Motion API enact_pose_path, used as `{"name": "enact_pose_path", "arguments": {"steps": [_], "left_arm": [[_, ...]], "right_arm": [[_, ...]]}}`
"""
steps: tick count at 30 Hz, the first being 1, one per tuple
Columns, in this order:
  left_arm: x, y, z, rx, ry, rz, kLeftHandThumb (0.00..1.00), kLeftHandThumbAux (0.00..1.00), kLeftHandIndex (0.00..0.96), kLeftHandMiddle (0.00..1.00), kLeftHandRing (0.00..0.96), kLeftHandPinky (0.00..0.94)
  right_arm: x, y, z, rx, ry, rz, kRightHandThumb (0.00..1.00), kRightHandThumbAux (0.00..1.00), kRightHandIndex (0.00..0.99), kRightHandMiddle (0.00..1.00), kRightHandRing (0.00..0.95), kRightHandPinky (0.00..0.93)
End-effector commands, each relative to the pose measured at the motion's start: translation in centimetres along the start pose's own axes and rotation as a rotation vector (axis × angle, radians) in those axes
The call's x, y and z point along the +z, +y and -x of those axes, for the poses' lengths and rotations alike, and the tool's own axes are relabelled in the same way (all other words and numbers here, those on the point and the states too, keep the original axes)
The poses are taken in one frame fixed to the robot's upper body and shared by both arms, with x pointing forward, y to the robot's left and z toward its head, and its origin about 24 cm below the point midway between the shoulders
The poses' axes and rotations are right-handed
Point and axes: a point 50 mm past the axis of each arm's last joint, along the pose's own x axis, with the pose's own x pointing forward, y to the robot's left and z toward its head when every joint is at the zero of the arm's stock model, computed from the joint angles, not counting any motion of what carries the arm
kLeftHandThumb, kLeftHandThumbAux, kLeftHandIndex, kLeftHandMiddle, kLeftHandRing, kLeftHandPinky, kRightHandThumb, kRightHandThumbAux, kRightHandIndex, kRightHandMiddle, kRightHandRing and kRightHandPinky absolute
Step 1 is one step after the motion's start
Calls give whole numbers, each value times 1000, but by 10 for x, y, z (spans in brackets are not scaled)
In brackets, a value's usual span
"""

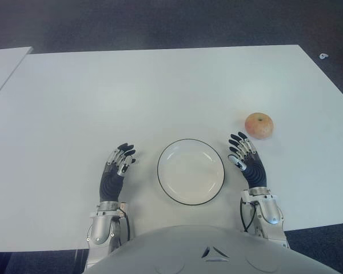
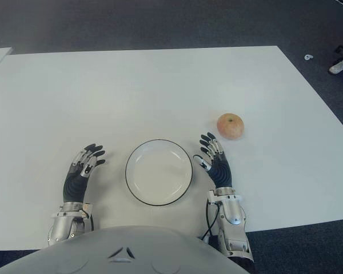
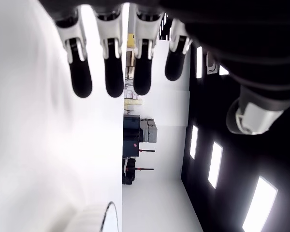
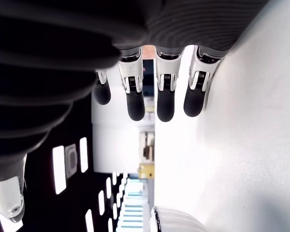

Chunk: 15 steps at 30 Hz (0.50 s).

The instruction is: Put the apples into the plate.

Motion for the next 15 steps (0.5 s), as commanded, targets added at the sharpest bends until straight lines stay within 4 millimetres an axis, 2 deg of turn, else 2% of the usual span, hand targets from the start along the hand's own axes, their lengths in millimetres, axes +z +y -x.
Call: {"name": "enact_pose_path", "arguments": {"steps": [1,12,15], "left_arm": [[-2,2,1,-2,14,-2,197,456,197,231,251,292],[-2,0,2,29,46,4,205,457,197,238,264,309],[-2,0,2,36,50,8,211,457,198,242,269,312]], "right_arm": [[-17,-1,12,-4,126,-1,345,584,88,180,156,161],[-2,-7,5,-27,50,-13,413,577,96,189,177,209],[9,-9,4,-32,-18,28,436,580,100,185,176,213]]}}
